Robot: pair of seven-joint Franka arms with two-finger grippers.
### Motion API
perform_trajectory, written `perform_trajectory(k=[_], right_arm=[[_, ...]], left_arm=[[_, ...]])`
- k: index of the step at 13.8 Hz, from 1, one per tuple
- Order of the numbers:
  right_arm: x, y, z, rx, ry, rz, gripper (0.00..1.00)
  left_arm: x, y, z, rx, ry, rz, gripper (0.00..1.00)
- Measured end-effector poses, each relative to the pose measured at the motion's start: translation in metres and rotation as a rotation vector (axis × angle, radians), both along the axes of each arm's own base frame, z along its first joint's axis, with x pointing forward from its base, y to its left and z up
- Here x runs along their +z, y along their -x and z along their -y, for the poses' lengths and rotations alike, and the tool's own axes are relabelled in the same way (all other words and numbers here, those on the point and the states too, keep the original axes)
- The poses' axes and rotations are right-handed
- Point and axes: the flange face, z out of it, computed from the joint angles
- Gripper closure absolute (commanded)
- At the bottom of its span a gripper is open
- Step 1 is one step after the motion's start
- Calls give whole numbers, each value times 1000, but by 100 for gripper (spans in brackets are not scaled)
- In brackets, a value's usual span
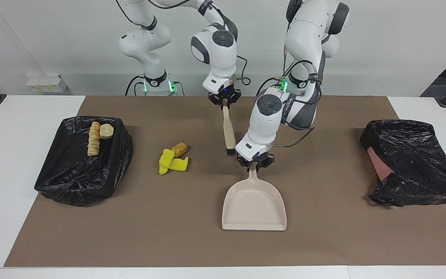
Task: Sweep and dump trash in bin
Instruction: 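Grasp the dustpan with the left gripper while the right gripper grasps the brush, then sweep the sponge and bread with the right gripper into the dustpan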
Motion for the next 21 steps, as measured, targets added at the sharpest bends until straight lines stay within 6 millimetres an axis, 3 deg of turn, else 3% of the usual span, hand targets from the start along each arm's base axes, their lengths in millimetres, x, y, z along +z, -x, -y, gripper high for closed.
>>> perform_trajectory(k=[2, 6, 13, 16, 21], right_arm=[[7, -16, 40, -25, 83, 24, 100], [-4, -42, 110, -67, 235, 26, 100], [-28, -63, 210, 46, 342, -43, 100], [-46, -59, 214, 81, 355, -84, 100], [-59, -49, 182, 90, 280, -130, 100]], left_arm=[[18, -8, -18, -32, -3, 22, 100], [41, -15, -57, -177, -40, -13, 100], [39, -24, -90, -654, -78, -34, 100], [28, -16, -95, -800, -84, -61, 100], [10, 22, -102, -1081, -80, -128, 100]])
